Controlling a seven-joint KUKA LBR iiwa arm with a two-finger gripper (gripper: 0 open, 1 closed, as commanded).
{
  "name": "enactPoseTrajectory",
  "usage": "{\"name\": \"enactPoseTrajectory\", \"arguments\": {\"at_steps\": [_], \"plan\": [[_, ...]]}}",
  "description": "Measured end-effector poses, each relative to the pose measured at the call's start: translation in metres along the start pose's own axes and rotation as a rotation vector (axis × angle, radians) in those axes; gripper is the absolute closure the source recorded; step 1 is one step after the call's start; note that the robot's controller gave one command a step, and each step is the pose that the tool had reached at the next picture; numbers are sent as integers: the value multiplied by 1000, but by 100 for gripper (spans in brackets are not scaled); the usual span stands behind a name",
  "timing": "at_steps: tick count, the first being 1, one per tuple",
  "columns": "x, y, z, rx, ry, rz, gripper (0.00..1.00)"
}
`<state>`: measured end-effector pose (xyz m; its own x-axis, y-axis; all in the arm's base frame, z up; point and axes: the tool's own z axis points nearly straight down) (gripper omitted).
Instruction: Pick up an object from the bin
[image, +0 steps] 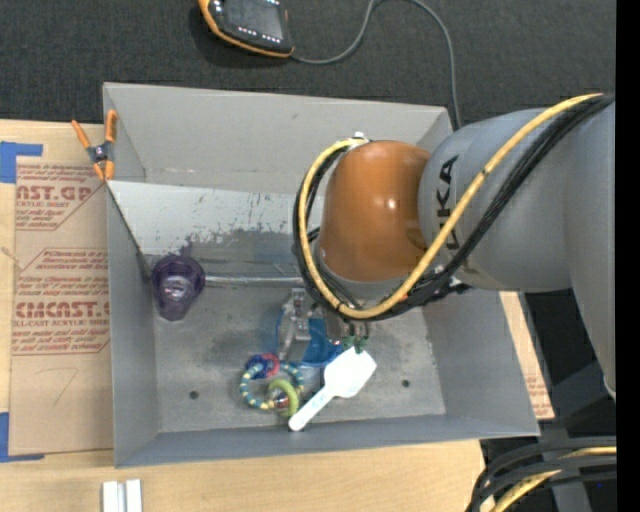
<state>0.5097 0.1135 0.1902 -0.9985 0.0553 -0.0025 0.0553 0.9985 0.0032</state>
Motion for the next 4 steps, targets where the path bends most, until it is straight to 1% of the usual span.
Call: {"name": "enactPoseTrajectory", "arguments": {"at_steps": [1, 2, 3, 4], "plan": [[0, -2, 17, 1, 3, 46, 100], [11, -17, 45, 0, 0, -190, 100], [5, -35, 45, -1, 1, -148, 100], [7, -27, 62, 1, 2, -7, 100]]}}
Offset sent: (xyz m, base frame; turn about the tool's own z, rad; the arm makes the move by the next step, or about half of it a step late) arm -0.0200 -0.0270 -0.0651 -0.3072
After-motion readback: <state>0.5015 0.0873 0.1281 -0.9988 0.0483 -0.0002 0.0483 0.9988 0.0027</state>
